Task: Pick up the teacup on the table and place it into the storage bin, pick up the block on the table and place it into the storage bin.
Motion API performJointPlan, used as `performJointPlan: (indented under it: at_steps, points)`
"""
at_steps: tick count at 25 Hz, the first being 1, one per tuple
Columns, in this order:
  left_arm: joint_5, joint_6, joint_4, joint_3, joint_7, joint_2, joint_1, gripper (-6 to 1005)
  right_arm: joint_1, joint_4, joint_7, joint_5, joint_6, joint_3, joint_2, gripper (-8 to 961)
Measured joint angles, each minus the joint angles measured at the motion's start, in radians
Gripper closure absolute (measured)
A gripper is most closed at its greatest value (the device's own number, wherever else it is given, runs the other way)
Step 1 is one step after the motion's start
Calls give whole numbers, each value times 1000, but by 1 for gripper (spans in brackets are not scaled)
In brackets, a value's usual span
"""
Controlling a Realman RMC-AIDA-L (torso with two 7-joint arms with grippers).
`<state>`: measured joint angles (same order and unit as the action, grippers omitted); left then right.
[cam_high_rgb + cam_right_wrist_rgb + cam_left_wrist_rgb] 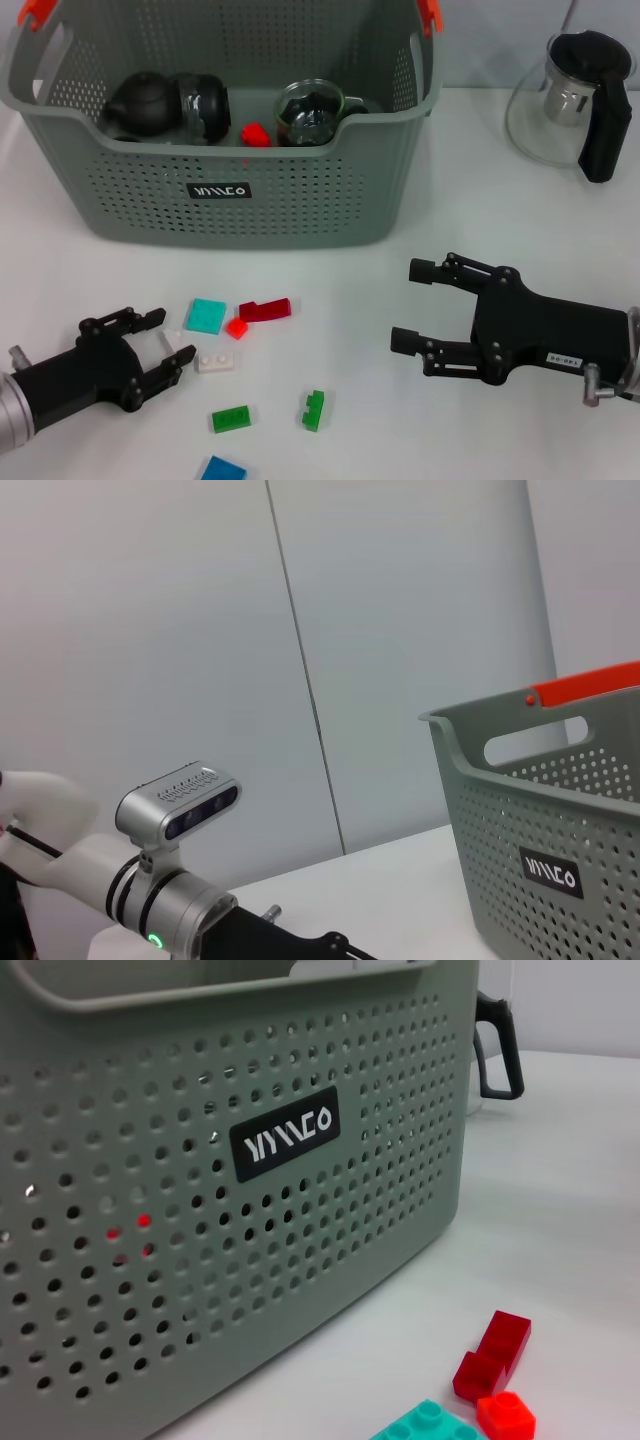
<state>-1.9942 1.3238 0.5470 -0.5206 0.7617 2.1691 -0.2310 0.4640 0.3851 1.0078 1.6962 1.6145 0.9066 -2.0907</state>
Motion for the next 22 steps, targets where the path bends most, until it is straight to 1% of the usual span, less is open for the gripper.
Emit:
performJointPlan:
  at_steps: [7, 12, 14, 16, 18, 20, 21, 22]
  points:
    - [-4, 1, 3, 0, -4, -2, -3, 422, -3, 0, 0, 0, 1, 0, 0, 43]
    - [-15, 16, 28, 8, 10, -1, 2, 519, -1, 0, 0, 2, 2, 0, 0, 43]
    - [-16, 54, 46, 18, 45, -4, 4, 591, -1, 0, 1, 2, 2, 0, 0, 43]
    - [-19, 143, 66, 40, 103, -23, 4, 590, -1, 0, 1, 1, 3, 0, 0, 43]
    - [-21, 282, 73, 82, 163, -56, -8, 589, 0, 0, 1, 1, 4, 0, 0, 43]
    - [-23, 429, 71, 136, 212, -88, -35, 589, 1, 1, 1, 2, 4, 0, 0, 43]
    - [-24, 490, 71, 158, 238, -100, -51, 589, 2, 1, 2, 3, 4, 0, 0, 43]
    - [-23, 535, 71, 172, 260, -108, -64, 589, 2, 1, 2, 3, 4, 0, 0, 44]
